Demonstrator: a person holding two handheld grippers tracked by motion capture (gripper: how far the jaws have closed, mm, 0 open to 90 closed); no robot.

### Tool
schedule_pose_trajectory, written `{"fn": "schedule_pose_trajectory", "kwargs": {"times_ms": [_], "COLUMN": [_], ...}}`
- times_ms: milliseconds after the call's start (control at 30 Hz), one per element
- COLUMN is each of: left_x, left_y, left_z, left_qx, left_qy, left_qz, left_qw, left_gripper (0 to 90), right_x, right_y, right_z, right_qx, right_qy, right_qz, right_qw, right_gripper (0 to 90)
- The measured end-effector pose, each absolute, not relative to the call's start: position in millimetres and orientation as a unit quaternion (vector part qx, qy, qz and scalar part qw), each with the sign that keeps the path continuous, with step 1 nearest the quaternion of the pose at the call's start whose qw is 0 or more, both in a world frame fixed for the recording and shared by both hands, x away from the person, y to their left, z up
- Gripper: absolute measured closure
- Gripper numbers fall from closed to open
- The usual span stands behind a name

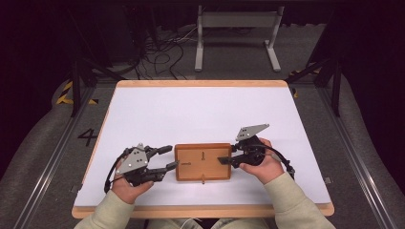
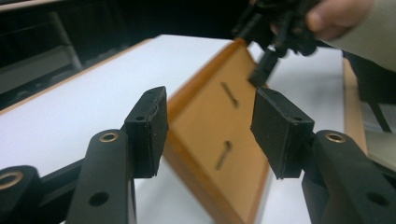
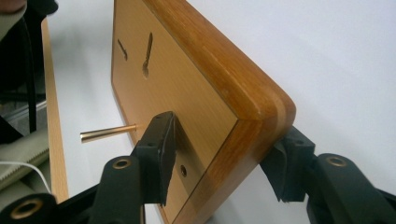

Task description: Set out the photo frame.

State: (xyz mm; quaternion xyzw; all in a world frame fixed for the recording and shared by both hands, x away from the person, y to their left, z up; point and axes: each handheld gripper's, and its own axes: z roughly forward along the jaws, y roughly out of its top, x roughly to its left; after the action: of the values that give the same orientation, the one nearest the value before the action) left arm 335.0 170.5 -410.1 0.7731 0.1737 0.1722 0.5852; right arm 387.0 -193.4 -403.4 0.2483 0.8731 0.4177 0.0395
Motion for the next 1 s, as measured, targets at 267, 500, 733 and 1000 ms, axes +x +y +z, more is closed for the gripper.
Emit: {"fn": "schedule_pose_trajectory", "kwargs": {"times_ms": [267,500,733,1000], "left_x": [349.6,362.0,369.0,371.8], "left_y": [194.7,203.7,205.0,204.6], "left_z": [-421.2,-435.0,-444.1,-447.2], "left_qx": [0.760,0.760,0.765,0.770], "left_qy": [0.234,0.269,0.284,0.291], "left_qz": [0.187,0.175,0.167,0.160], "left_qw": [0.577,0.565,0.553,0.545], "left_gripper": [46.2,46.1,46.1,46.1], "right_x": [369.5,355.9,342.4,334.0], "right_y": [-194.4,-197.3,-197.9,-199.5], "right_z": [-395.8,-392.9,-390.3,-394.8], "right_qx": [0.187,0.159,0.137,0.124], "right_qy": [0.894,0.902,0.910,0.920], "right_qz": [0.399,0.391,0.384,0.365], "right_qw": [0.081,0.090,0.081,0.078], "right_gripper": [54.2,60.1,65.3,65.4]}}
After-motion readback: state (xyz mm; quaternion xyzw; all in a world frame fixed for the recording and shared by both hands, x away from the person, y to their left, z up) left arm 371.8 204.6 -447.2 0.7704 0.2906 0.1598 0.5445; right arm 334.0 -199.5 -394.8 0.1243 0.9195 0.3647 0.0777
